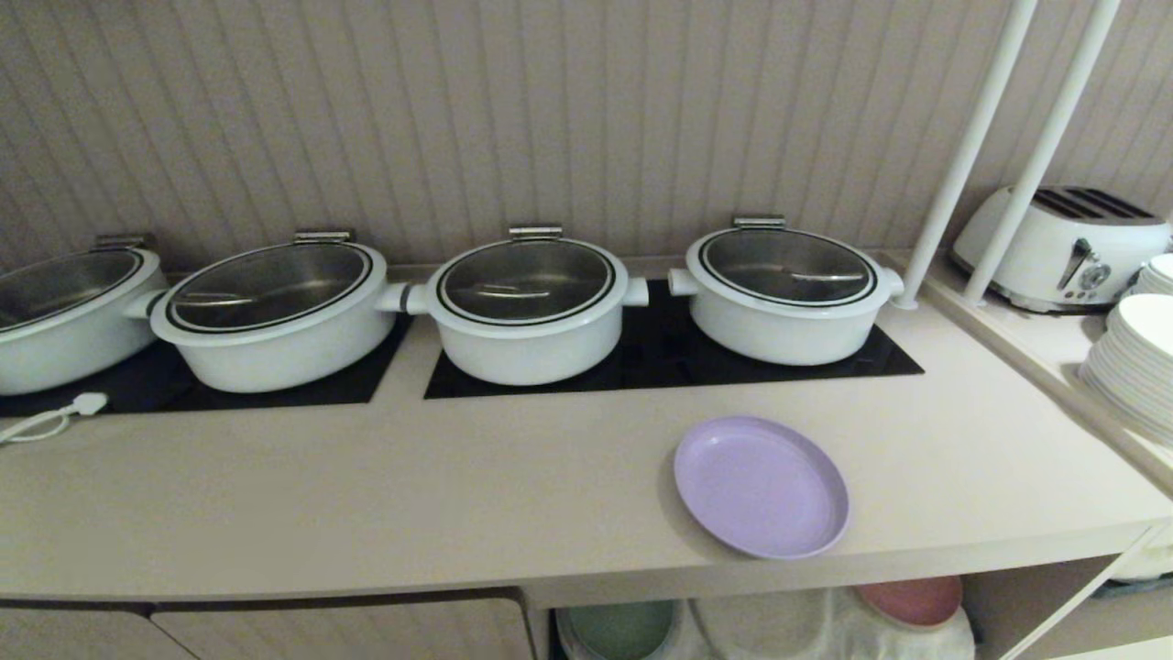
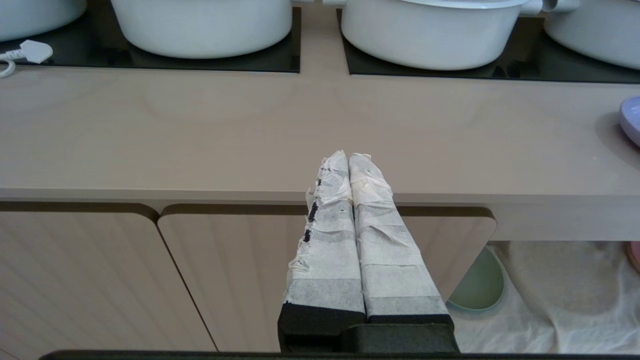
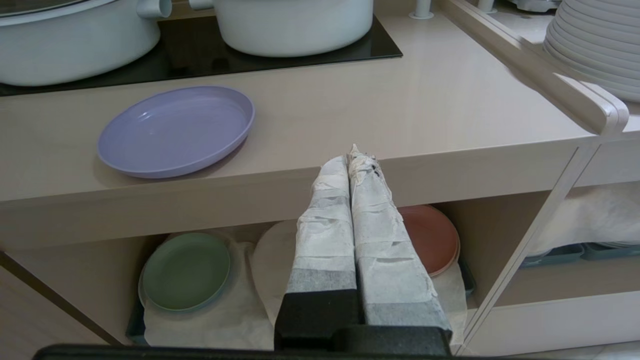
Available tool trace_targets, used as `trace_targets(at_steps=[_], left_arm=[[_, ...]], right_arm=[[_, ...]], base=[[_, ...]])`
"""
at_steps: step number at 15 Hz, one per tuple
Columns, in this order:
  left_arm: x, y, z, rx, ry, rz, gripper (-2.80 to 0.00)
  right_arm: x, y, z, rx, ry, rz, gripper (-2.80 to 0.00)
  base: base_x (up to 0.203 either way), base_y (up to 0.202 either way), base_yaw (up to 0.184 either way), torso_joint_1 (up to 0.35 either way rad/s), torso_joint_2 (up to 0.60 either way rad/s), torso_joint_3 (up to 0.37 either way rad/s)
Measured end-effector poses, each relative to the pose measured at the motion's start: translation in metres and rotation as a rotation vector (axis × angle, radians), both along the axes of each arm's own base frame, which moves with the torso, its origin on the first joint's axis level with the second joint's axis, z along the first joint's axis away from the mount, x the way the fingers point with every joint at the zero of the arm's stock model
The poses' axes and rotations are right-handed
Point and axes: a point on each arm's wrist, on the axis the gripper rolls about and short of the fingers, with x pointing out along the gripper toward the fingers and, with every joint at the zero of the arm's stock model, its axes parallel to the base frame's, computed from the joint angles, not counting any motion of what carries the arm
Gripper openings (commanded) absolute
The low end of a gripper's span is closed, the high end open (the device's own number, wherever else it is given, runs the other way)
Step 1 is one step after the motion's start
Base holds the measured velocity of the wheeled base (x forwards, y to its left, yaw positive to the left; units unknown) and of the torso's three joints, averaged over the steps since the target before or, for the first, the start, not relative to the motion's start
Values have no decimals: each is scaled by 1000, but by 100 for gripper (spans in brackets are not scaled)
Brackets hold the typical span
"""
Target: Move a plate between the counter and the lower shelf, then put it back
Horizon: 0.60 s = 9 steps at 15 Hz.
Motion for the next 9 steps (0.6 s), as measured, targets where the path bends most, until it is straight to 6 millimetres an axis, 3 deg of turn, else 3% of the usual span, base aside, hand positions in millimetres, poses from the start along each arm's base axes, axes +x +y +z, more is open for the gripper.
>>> trace_targets(at_steps=[9], left_arm=[[0,0,0,0,0,0,-280]], right_arm=[[0,0,0,6,-2,2,-280]], base=[[0,0,0,0,0,0]])
